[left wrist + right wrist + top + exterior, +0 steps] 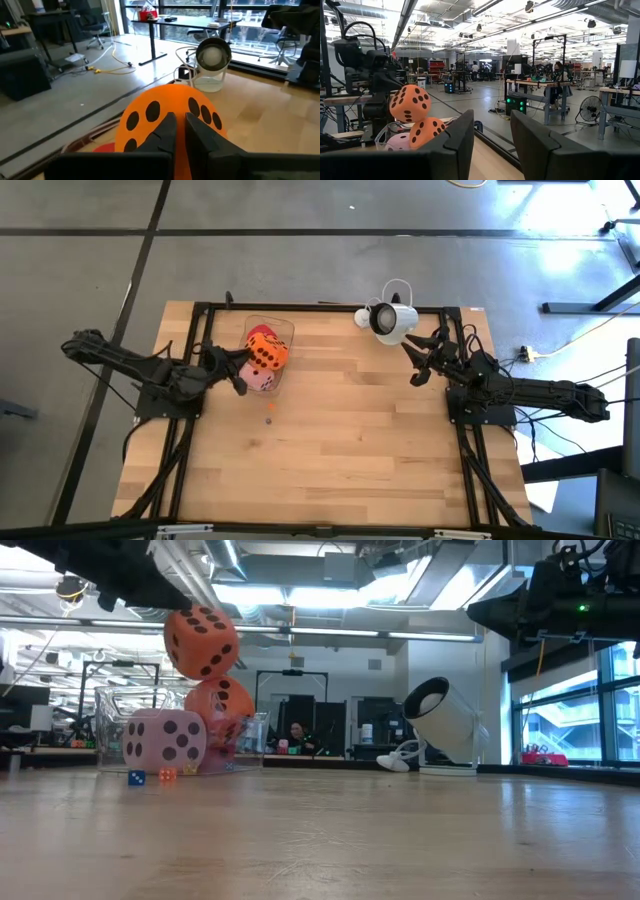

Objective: Pick & Place Dice
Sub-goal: Put the large orange die into the transparent bin

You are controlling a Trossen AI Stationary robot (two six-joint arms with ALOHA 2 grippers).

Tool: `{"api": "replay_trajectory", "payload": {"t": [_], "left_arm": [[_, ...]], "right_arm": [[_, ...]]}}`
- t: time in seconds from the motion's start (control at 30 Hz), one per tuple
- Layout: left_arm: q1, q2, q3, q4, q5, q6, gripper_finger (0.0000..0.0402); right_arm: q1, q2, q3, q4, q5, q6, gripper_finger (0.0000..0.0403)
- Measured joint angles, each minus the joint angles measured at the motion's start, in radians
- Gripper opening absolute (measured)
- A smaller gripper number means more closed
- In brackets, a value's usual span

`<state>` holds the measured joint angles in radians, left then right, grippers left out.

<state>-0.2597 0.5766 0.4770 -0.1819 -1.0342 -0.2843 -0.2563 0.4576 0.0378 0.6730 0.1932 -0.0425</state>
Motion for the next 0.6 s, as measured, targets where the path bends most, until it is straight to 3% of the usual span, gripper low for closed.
{"api": "replay_trajectory", "payload": {"t": [0.6], "left_arm": [[-0.067,-0.109,0.000,-0.092,0.039,-0.145,0.0016]], "right_arm": [[0.000,0.000,0.000,0.000,0.000,0.000,0.0129]]}}
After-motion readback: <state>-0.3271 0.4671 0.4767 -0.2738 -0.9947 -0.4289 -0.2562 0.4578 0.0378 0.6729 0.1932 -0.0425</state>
